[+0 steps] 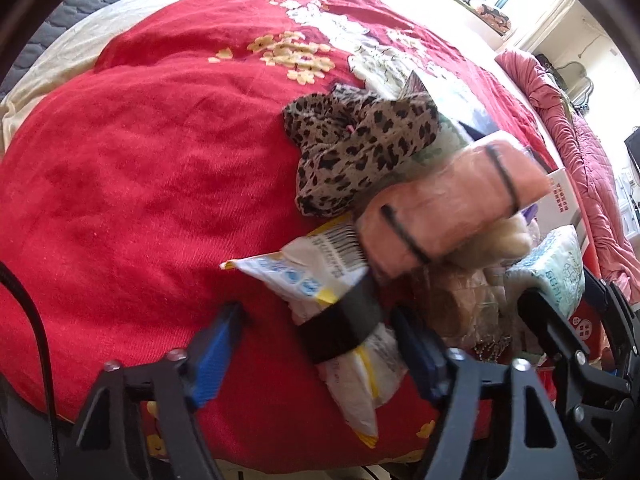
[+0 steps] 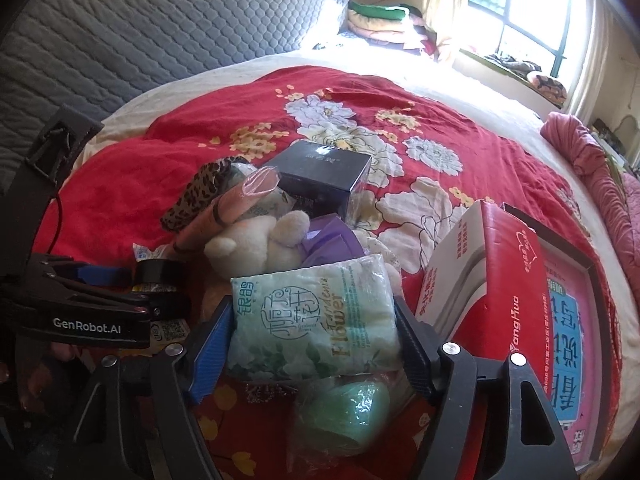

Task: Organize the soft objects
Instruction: 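Grasp the yellow-white snack bag with the left tool while the right tool grasps the green-white tissue pack, then carry the snack bag with the left tool while the right tool carries the tissue pack to the pink tray, then release the snack bag in the tray with the left tool while the right tool releases the tissue pack, then move both open tools back over the pile of soft items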

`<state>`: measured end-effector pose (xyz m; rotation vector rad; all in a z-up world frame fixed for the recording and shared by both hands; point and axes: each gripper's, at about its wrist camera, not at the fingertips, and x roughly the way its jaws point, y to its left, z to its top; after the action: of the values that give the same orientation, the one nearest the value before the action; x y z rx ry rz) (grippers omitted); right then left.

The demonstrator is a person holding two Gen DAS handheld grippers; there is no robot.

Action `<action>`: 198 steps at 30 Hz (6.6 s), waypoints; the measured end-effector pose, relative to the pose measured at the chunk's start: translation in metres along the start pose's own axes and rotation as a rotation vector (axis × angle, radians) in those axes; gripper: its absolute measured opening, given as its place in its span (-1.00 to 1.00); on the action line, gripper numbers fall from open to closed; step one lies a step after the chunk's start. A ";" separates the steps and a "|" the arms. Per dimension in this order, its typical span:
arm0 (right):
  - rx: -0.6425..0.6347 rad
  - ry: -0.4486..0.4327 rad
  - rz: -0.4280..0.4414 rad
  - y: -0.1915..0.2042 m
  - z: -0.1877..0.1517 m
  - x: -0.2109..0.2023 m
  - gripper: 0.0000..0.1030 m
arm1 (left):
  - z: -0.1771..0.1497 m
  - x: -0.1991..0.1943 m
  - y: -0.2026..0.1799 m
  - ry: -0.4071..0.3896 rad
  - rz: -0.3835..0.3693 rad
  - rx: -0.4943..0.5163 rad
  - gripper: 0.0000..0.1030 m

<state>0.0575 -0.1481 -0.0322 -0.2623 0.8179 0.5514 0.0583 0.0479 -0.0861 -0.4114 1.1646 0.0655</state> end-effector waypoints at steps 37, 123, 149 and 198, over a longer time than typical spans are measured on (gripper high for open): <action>0.213 -0.293 -0.017 -0.044 -0.012 -0.103 0.47 | -0.003 -0.104 -0.069 -0.201 -0.062 0.223 -0.20; 0.620 -0.093 -0.487 -0.250 -0.146 -0.106 0.55 | -0.018 0.039 -0.371 0.171 -0.078 0.754 0.06; 0.651 -0.138 -0.516 -0.236 -0.139 -0.123 0.55 | -0.031 -0.026 -0.331 0.001 -0.115 0.719 0.51; 0.396 -0.278 -0.279 -0.083 -0.022 -0.171 0.55 | 0.008 -0.114 -0.149 -0.189 -0.046 0.444 0.54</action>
<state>-0.0046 -0.2885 0.0825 0.0655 0.5913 0.1507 0.0581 -0.0681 0.0614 -0.0363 0.9486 -0.1888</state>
